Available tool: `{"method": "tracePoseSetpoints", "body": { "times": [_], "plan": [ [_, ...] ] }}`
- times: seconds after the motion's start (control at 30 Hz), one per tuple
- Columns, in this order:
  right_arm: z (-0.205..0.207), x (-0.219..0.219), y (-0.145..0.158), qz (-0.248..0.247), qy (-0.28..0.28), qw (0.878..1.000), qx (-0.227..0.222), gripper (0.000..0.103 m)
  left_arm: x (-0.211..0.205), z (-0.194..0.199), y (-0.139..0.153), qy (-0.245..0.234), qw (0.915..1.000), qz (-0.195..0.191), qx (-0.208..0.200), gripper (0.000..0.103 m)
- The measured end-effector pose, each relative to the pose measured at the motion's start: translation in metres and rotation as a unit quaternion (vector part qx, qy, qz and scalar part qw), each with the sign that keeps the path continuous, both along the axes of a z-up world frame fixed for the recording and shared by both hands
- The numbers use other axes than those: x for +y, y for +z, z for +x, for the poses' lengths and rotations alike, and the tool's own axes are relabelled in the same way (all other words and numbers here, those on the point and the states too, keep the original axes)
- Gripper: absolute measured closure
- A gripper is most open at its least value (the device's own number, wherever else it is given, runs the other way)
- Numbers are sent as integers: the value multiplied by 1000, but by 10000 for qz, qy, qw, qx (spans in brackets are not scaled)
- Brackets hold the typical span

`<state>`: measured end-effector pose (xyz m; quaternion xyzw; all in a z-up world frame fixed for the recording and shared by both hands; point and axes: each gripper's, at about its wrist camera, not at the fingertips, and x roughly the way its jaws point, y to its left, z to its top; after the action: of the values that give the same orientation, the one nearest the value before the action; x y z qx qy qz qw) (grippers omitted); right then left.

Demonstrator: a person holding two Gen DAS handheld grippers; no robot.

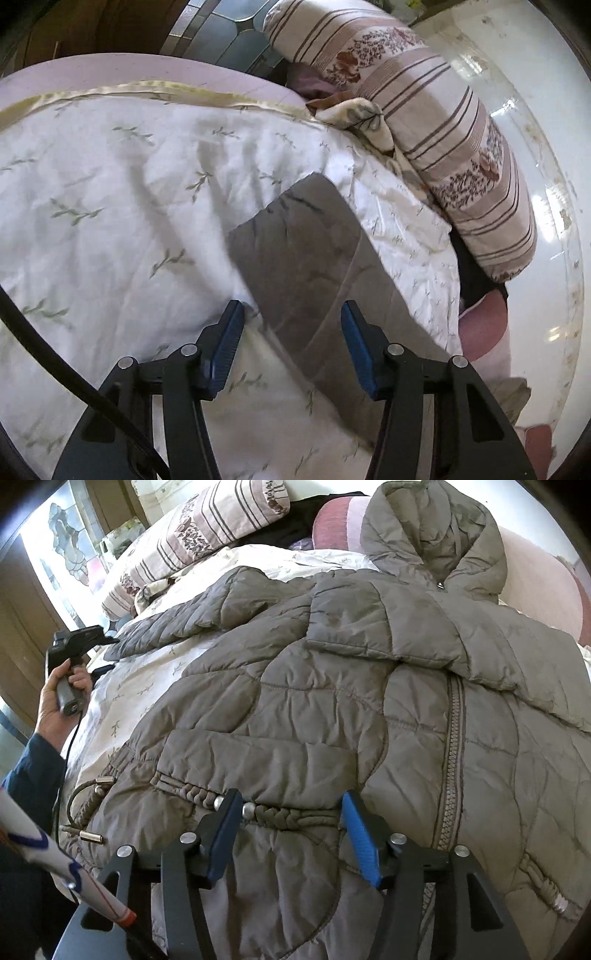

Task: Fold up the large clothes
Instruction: 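Grasp the sleeve cuff with the left tool and lift it, then fold the held sleeve across the jacket body and open the left tool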

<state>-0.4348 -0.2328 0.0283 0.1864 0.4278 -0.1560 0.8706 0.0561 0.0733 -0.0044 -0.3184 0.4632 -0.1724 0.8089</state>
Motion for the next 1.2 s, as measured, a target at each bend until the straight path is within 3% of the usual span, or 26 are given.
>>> {"method": "tracePoseSetpoints", "body": {
  "times": [0.07,0.13,0.17,0.37,0.53,0.67,0.77,0.97,1.2],
  "plan": [
    [1,1,-1,-30,27,10000,2,39,-3,2,0,50,10000,-21,-54,50],
    [1,0,-2,-23,29,10000,-2,39,-6,3,0,135,9999,63,-62,71],
    [1,0,-2,-2,20,10000,-9,39,-7,5,0,130,9999,90,-20,86],
    [-3,-10,6,182,-113,9996,-209,39,-17,-7,24,191,9975,591,-328,90],
    [-19,-30,29,-76,-682,9961,-561,39,-24,-25,64,140,9947,610,-818,90],
    [-16,-52,-1,389,-876,9954,78,39,-33,-39,90,36,9902,728,-1187,90],
    [-15,-50,2,285,-851,9959,72,39,-47,-51,107,-132,9853,839,-1483,90],
    [-20,-55,14,307,-951,9947,-256,39,-72,-76,134,-502,9757,883,-1940,90],
    [-44,-72,33,223,-1564,9851,-682,39,-109,-119,162,-1071,9628,740,-2369,90]
  ]
}}
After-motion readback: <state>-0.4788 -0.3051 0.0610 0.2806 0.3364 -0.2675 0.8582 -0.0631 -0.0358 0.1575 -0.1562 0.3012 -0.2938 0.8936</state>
